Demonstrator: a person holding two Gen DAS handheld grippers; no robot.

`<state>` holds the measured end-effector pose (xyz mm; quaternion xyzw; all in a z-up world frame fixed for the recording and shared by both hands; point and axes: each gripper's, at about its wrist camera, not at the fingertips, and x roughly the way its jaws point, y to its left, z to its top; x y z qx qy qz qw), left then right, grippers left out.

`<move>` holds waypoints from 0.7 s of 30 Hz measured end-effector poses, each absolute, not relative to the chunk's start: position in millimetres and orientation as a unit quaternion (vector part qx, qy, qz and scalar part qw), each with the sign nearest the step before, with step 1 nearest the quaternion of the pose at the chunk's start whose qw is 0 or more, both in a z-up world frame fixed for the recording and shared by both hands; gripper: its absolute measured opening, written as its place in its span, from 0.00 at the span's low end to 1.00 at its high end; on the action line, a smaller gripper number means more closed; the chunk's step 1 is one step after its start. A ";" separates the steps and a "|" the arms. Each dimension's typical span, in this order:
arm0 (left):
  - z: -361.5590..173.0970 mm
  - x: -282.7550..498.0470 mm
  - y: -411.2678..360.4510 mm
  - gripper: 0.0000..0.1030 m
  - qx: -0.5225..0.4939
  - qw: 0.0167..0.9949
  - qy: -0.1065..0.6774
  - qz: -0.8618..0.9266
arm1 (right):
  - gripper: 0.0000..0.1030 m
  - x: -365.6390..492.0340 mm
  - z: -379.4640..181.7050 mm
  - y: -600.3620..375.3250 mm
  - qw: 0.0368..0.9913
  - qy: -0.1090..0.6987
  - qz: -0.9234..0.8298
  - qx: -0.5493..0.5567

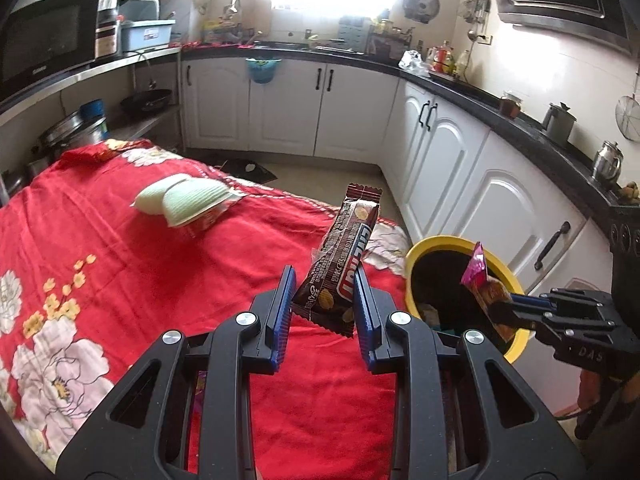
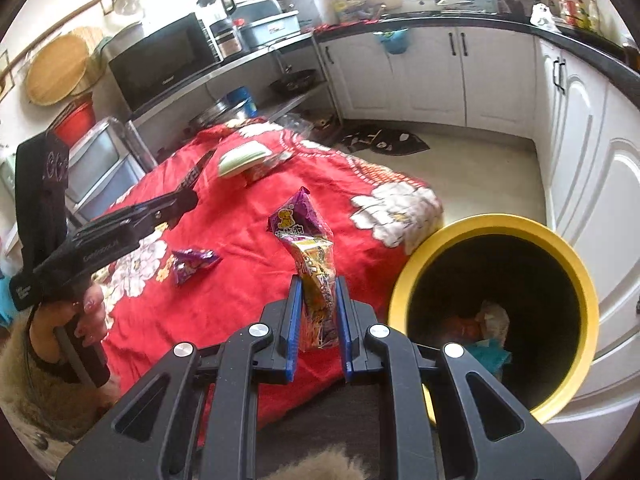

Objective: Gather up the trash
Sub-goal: 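Carry the chocolate bar and candy wrapper over the bin with both tools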

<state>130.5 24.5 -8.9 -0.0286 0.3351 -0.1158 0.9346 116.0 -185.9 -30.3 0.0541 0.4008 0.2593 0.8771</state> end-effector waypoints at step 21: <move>3.4 139.1 -46.9 0.21 0.004 0.930 0.323 -0.174 | 0.15 124.4 -16.6 -251.8 0.905 0.369 0.186 0.102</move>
